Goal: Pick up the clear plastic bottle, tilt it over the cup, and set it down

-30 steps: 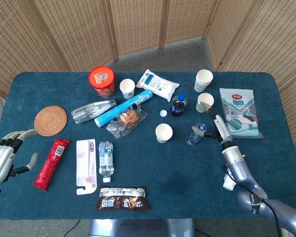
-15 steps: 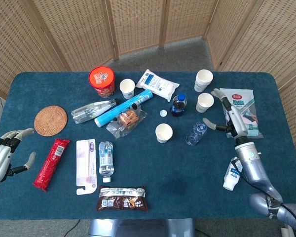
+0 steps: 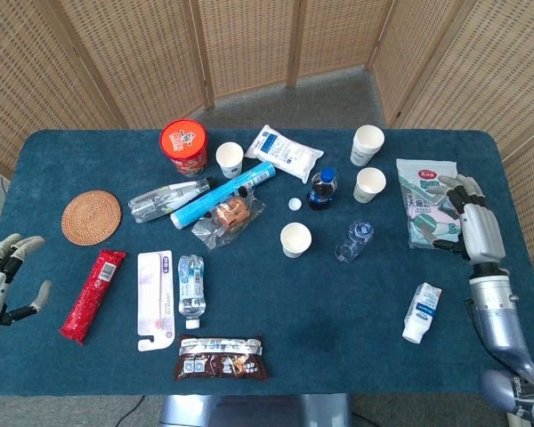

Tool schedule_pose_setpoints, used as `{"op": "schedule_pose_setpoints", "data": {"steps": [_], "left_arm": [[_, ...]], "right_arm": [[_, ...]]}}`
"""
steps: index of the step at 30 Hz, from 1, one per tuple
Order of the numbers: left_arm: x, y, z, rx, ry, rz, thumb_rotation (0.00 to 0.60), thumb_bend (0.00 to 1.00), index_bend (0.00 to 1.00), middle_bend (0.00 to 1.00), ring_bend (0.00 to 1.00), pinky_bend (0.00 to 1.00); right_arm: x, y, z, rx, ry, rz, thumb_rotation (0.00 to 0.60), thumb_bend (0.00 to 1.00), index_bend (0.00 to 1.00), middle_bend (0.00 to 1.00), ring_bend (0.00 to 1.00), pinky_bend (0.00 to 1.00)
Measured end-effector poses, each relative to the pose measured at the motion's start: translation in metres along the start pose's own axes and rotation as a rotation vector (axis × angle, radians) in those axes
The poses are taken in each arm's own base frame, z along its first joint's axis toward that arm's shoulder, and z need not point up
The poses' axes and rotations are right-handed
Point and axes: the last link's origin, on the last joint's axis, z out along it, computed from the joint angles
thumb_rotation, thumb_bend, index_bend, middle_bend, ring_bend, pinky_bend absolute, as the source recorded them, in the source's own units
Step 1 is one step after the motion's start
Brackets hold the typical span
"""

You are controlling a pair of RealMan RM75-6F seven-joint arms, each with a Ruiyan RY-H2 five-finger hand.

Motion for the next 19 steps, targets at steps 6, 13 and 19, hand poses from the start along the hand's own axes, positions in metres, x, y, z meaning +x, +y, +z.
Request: {"op": "schedule_pose_setpoints", "data": {"steps": [6,13,19], "left_arm": [[-0.005,-0.01,-0.01,0.041,-0.009,0.055,0.32,0.49,0.14,0.16,0.06,0.04],[-0.015,-0.02,-0.021,0.086,-0.028,0.076,0.317,0.49,0.13,0.15,0.04,0.02],[-0.016,-0.018,-0.019,0.081,-0.021,0.095,0.323,0.49,0.13,0.14,0.04,0.01]], "right_arm": [[0.013,0.027,-0.04,-0.058,0.02,-0.256,0.6,0.34,0.28,0.18,0.07,0.0],[0.016,0.033,-0.072,-0.112,-0.001,-0.38,0.6,0.32,0.28,0.18,0.07,0.0],[0.016,0.035,-0.084,-0.141,-0.008,-0.362,0.6,0.32,0.28,0.18,0.07,0.0]]}}
